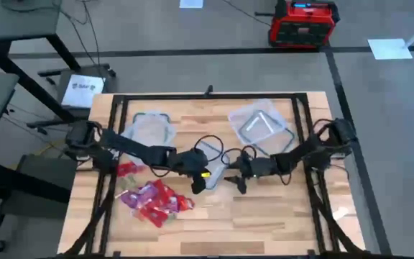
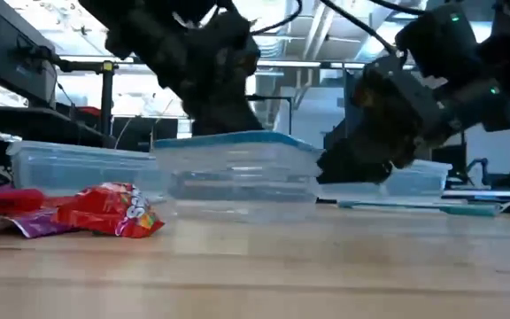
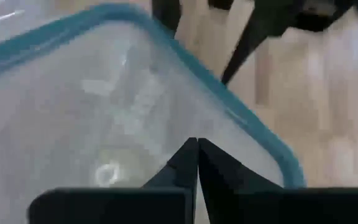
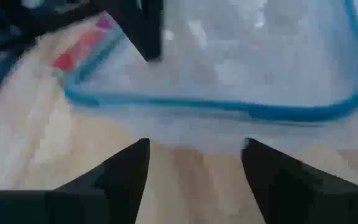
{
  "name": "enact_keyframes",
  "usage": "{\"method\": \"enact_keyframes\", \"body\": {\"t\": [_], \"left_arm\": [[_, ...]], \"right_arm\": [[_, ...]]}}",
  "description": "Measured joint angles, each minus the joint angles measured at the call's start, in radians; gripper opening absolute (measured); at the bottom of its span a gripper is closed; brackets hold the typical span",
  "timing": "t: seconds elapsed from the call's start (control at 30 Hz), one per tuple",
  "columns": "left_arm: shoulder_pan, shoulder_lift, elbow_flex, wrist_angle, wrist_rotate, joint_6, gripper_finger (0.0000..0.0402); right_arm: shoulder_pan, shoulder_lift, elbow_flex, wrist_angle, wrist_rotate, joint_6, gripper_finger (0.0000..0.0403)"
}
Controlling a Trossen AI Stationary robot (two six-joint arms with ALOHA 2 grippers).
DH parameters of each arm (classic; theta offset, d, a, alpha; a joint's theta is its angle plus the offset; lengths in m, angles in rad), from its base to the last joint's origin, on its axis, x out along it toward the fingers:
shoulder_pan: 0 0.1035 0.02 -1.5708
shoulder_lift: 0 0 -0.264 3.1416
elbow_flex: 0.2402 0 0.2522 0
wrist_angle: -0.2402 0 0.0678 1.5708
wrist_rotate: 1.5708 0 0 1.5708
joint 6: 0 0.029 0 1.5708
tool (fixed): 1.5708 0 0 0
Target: Sort candy
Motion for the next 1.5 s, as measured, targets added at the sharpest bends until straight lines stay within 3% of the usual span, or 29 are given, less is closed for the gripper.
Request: {"method": "enact_keyframes", "body": {"t": [0.17,0.3,0.43,0.63,0.93,1.1,1.27,1.37,1.5], "left_arm": [[0.014,0.086,0.001,0.088,0.056,0.005,0.0000],[0.015,0.120,0.004,0.113,0.070,0.019,0.0000],[0.018,0.120,0.004,0.095,0.083,0.017,0.0000],[0.027,0.121,0.003,0.110,0.052,-0.006,0.0000],[0.022,0.119,0.006,0.120,0.082,0.025,0.0000],[0.018,0.117,0.043,0.090,0.176,0.090,0.0000],[-0.003,0.064,0.135,0.005,0.197,0.124,0.0000],[-0.019,0.012,0.190,-0.125,0.180,0.136,0.0000],[-0.068,-0.056,0.228,-0.347,0.103,0.089,0.0000]], "right_arm": [[0.000,0.002,0.000,0.006,-0.030,-0.002,0.0238],[-0.004,0.037,-0.003,0.073,-0.146,0.004,0.0238],[-0.002,0.117,-0.002,0.209,-0.233,0.043,0.0238],[-0.003,0.262,0.009,0.531,-0.465,0.119,0.0230],[-0.019,0.279,-0.021,0.543,-0.453,0.172,0.0208],[-0.022,0.168,-0.084,0.539,-0.481,0.200,0.0208],[0.004,0.014,-0.096,0.510,-0.451,0.162,0.0203],[0.017,-0.081,-0.055,0.372,-0.376,0.067,0.0197],[0.016,-0.180,0.077,-0.056,-0.216,-0.091,0.0189]]}}
